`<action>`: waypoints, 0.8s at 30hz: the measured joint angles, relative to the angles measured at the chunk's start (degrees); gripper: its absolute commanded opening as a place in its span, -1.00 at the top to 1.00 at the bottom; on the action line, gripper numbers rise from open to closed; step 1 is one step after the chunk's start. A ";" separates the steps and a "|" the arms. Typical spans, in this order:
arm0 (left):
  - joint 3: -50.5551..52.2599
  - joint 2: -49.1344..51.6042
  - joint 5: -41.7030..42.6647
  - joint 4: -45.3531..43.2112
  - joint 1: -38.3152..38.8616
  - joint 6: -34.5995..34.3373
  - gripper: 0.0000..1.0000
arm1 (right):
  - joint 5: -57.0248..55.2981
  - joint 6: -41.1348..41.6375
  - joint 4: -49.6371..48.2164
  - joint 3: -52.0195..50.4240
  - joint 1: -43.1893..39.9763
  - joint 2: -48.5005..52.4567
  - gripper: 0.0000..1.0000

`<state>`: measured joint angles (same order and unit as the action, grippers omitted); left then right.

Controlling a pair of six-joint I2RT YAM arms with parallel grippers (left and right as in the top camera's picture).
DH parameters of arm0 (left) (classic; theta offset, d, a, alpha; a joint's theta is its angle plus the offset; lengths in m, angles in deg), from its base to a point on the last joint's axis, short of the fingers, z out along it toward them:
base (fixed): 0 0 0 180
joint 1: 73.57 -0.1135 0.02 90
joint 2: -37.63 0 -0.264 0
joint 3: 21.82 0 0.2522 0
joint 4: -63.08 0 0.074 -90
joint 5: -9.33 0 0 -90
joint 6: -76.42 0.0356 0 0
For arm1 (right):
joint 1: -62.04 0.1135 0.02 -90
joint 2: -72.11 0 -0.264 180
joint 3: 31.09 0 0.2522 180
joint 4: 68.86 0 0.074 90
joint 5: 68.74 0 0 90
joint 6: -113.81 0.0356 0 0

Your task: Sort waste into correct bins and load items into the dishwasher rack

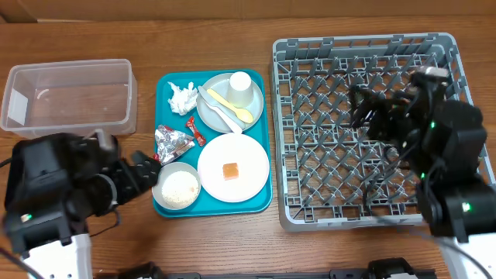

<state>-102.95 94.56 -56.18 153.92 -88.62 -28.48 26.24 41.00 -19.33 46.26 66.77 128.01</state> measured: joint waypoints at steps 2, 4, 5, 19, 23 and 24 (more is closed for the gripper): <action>0.90 0.00 -2.34 -0.35 4.04 -0.50 -0.79 | -0.44 0.87 0.31 0.00 -3.34 1.64 -1.00; 1.77 0.17 -5.03 -0.59 8.33 -1.66 -0.74 | -0.52 1.62 1.44 0.00 -7.41 2.82 -1.00; 2.05 0.48 -6.08 -0.68 10.25 -1.92 -0.73 | -0.61 1.75 1.81 0.00 -8.26 2.95 -1.00; 2.45 15.19 -21.53 -4.04 33.75 -9.29 -0.86 | -7.58 2.56 7.61 0.55 -25.00 3.65 -1.00; 2.51 20.85 -23.19 -5.20 37.83 -10.97 -0.87 | -7.98 2.54 7.63 0.59 -24.98 4.39 -1.00; 2.51 22.14 -23.37 -5.77 38.53 -11.28 -0.85 | -8.00 2.54 7.63 0.59 -25.00 4.55 -1.00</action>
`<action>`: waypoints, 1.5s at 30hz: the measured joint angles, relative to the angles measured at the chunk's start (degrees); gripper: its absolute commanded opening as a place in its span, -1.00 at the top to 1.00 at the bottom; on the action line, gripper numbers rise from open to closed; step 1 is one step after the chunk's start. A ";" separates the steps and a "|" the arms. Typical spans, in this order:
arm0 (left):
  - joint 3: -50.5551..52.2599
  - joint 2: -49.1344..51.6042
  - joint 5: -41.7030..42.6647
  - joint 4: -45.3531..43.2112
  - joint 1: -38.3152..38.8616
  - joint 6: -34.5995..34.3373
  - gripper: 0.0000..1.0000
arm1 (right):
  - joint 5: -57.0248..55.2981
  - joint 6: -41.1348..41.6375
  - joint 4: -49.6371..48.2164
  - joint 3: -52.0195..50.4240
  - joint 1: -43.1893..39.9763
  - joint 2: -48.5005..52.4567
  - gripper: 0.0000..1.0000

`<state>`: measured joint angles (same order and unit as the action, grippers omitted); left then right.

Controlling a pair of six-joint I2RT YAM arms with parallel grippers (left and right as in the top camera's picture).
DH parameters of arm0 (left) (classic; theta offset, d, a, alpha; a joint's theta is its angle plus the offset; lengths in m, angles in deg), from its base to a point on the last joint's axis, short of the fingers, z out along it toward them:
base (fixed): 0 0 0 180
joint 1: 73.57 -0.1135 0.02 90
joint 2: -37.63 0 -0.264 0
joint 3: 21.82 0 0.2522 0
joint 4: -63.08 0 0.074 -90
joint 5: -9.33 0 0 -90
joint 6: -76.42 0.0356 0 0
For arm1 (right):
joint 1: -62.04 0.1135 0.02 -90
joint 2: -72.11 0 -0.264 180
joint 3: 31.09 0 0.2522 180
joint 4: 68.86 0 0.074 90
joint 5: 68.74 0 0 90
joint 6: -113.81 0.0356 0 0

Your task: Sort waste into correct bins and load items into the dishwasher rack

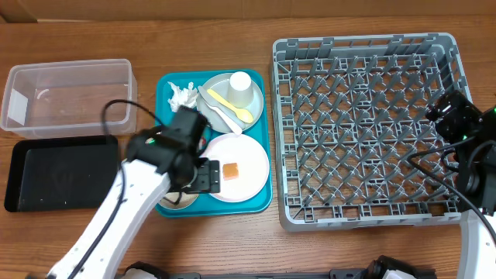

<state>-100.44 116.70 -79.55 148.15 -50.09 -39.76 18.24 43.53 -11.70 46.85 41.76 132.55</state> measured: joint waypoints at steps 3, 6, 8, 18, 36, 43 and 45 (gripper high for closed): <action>0.00 3.91 -0.35 -1.46 0.92 -0.92 -0.75 | -0.02 0.00 0.07 0.00 0.02 0.22 -1.00; 0.02 7.39 -0.59 -1.51 0.92 -1.33 -0.74 | -0.15 -0.02 0.07 0.00 0.02 0.22 -1.00; 0.15 9.27 -0.59 -1.79 0.92 -1.38 -0.73 | -0.17 0.00 0.11 0.00 0.00 0.22 -1.00; 6.93 13.51 -0.98 -10.19 0.92 -2.45 -0.60 | -0.20 0.00 0.13 0.00 0.00 0.22 -0.99; 12.44 13.64 -4.63 -18.80 0.92 -3.13 -0.12 | -0.20 0.00 0.13 0.00 0.00 0.22 -1.00; 12.41 13.64 -5.86 -17.75 0.92 -3.50 -0.03 | -0.22 0.00 0.13 0.00 0.00 0.22 -1.00; 12.17 13.64 -6.25 -16.20 0.92 -3.50 -0.01 | -0.22 0.04 0.13 0.00 0.02 0.22 -1.00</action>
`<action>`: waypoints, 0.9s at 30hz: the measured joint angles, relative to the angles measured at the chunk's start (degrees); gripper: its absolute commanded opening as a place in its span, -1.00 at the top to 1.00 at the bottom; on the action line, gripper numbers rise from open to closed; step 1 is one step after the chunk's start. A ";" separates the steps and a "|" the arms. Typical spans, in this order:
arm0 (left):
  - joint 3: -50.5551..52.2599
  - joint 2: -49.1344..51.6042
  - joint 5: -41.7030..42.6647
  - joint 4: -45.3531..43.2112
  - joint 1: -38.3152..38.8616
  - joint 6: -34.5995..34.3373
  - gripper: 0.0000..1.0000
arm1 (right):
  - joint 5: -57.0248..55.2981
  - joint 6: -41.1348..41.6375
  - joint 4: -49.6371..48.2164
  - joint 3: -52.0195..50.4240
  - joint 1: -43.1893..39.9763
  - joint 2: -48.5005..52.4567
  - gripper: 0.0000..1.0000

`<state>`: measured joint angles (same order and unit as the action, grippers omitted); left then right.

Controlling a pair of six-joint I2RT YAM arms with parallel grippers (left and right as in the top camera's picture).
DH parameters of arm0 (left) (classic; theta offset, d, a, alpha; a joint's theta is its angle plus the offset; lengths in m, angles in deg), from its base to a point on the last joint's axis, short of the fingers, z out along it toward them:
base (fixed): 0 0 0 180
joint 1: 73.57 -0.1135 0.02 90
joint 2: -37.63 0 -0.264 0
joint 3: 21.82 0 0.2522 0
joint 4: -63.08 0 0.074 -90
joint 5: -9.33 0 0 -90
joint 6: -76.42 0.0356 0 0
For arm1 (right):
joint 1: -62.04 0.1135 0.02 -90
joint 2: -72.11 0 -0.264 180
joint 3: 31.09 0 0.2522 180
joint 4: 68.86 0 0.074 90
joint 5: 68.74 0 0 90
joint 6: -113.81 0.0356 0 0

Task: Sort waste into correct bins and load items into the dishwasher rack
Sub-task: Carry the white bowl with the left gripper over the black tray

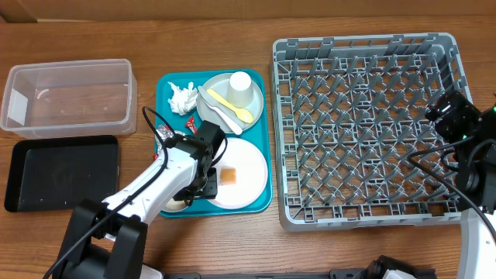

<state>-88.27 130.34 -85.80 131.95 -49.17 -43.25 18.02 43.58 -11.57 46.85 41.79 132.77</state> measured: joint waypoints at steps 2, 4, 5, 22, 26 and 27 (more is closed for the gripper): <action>-0.74 0.00 -0.70 1.77 0.00 0.00 -0.03 | 0.00 -0.02 0.00 0.00 -0.02 0.00 -1.00; -1.79 0.00 -1.29 2.73 0.00 0.00 -0.04 | 0.02 -0.02 -0.02 0.00 -0.02 0.00 -1.00; -2.29 0.00 -1.55 2.95 0.00 0.00 -0.04 | 0.02 -0.04 0.02 0.00 0.00 0.00 -1.00; -3.37 0.00 -1.79 3.43 0.26 -0.17 0.92 | 0.02 -0.04 0.00 0.00 0.00 0.00 -1.00; -3.37 0.00 -1.77 3.45 0.26 -0.20 0.91 | 0.02 -0.02 0.00 0.00 -0.02 0.00 -1.00; -3.37 0.00 -1.75 3.45 0.26 -0.20 0.91 | 0.02 -0.04 0.00 0.00 0.00 0.00 -1.00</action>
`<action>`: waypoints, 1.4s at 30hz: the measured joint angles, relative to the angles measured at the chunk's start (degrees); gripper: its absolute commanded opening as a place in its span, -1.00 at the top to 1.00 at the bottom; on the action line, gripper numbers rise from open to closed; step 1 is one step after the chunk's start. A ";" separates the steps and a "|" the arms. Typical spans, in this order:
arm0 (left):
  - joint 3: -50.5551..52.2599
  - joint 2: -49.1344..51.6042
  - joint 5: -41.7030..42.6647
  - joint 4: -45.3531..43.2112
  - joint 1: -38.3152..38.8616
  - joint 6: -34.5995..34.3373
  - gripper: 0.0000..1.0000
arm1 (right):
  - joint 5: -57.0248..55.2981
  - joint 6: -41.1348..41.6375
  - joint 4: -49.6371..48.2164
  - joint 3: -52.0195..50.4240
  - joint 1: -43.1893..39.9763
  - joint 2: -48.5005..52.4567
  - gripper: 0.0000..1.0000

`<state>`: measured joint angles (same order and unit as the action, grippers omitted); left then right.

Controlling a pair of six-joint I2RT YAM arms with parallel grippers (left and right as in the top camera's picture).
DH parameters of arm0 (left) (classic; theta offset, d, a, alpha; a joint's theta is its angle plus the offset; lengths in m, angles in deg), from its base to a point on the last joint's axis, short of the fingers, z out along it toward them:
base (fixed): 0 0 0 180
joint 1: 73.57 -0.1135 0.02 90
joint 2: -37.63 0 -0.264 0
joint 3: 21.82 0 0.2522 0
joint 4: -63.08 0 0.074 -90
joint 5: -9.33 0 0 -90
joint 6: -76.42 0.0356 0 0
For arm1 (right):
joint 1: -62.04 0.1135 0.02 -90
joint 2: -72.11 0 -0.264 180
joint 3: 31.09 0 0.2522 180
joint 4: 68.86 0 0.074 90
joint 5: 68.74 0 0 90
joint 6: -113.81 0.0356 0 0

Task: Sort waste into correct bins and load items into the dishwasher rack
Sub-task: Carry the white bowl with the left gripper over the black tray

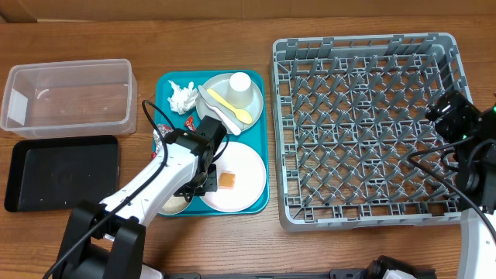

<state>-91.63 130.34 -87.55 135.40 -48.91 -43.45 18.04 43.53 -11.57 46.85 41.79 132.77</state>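
A teal tray [262,203] holds a white plate [246,163] with an orange food cube [226,180] on it. My left gripper [208,183] is low over that plate's left side, right against the cube; its fingers are too dark to read. Behind it a second plate [211,105] carries an upturned white cup [240,84], a yellow spoon [229,107] and a white utensil [223,118]. A crumpled tissue [182,97] and a red wrapper [191,122] lie on the tray. My arm largely covers a foil wrapper [159,139] and a rice bowl [170,204]. My right gripper [443,108] is at the rack's right edge.
The grey dishwasher rack [364,132] fills the right half of the table. A clear plastic bin [68,94] stands at the back left, with a black tray bin [62,170] in front of it. My left arm crosses from the front edge to the tray.
The orange cube sits slightly nearer the front of the white plate, and my left gripper has shifted a little with it. The right arm has not moved.
At first my left arm lay folded over the black bin and my right arm hung over the rack's right side. Then the left arm reached the tray by the white plate and the right had moved to the rack's edge. Later the left gripper was low beside the cube, as now.
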 measured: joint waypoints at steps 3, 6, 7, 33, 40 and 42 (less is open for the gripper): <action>0.00 0.00 0.00 0.11 0.00 0.00 0.92 | -0.02 0.00 0.00 0.00 0.00 0.00 -1.00; -0.66 0.00 0.02 1.38 0.00 0.00 0.92 | 0.00 0.02 0.04 0.00 0.00 0.00 -1.00; -1.11 0.00 0.02 2.14 0.00 0.00 0.92 | -0.02 0.02 0.00 0.00 -0.02 0.00 -1.00; -10.03 -25.49 9.44 14.84 -20.52 6.56 0.92 | -0.02 -0.02 0.00 0.00 0.00 0.00 -0.99; -10.03 -27.21 12.44 15.06 -28.15 10.54 0.92 | 0.00 0.00 0.02 0.00 -0.02 0.00 -1.00; -10.03 -27.21 12.96 14.16 -29.83 11.06 0.92 | -0.02 0.00 0.02 0.00 0.00 0.00 -1.00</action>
<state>-101.66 103.13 -74.59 149.57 -78.74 -32.39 18.02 43.53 -11.55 46.85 41.79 132.77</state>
